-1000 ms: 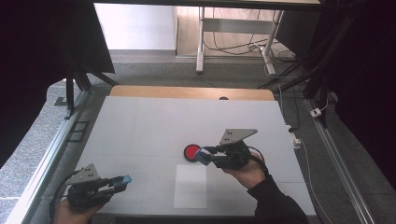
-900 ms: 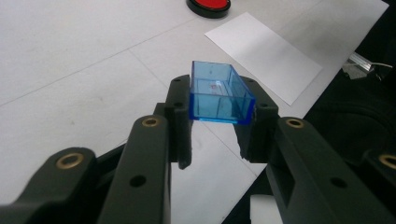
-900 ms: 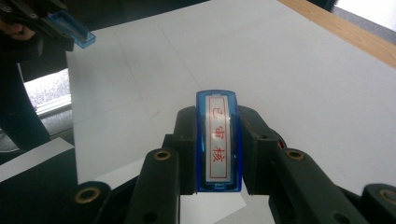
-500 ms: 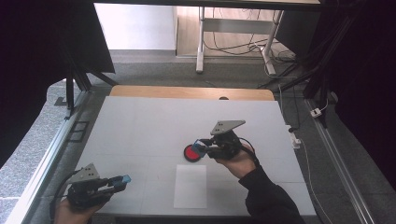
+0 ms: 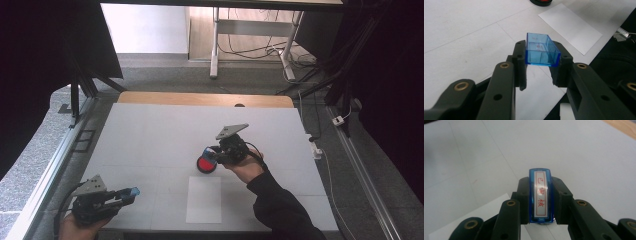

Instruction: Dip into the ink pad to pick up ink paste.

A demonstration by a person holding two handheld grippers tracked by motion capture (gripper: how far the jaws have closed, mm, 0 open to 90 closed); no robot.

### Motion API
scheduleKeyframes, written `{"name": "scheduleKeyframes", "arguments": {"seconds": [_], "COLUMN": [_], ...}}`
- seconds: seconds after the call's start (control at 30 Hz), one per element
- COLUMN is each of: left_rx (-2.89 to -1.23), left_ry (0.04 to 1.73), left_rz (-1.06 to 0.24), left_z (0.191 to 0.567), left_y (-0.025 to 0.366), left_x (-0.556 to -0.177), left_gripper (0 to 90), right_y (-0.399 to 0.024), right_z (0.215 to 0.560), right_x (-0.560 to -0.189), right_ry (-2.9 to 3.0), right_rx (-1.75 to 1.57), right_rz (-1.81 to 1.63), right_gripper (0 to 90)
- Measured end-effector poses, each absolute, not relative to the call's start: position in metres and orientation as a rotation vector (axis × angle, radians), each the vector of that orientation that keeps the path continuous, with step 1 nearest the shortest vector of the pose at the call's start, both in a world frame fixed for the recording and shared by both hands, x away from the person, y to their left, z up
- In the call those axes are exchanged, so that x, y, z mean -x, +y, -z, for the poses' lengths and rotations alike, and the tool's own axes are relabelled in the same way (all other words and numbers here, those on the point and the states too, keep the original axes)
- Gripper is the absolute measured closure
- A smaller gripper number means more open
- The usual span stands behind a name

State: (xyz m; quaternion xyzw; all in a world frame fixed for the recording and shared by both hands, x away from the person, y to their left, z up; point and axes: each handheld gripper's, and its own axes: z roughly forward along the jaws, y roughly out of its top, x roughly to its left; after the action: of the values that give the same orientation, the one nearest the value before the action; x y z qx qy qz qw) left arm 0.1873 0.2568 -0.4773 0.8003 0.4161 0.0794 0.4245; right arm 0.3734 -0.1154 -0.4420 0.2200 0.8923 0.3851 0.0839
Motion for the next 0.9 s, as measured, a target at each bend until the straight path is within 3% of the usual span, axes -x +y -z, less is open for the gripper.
{"name": "scheduleKeyframes", "arguments": {"seconds": [0.9], "left_rx": [-2.001], "left_ry": [1.071], "left_rz": [-0.213], "left_z": [0.477], "left_y": [0.258], "left_x": [-0.187], "left_gripper": [68.3], "right_y": [-0.099], "right_z": [0.475], "right_x": [-0.398], "right_ry": [2.717], "right_rx": [-0.685], "right_rz": [-1.005], "right_gripper": [70.2]}}
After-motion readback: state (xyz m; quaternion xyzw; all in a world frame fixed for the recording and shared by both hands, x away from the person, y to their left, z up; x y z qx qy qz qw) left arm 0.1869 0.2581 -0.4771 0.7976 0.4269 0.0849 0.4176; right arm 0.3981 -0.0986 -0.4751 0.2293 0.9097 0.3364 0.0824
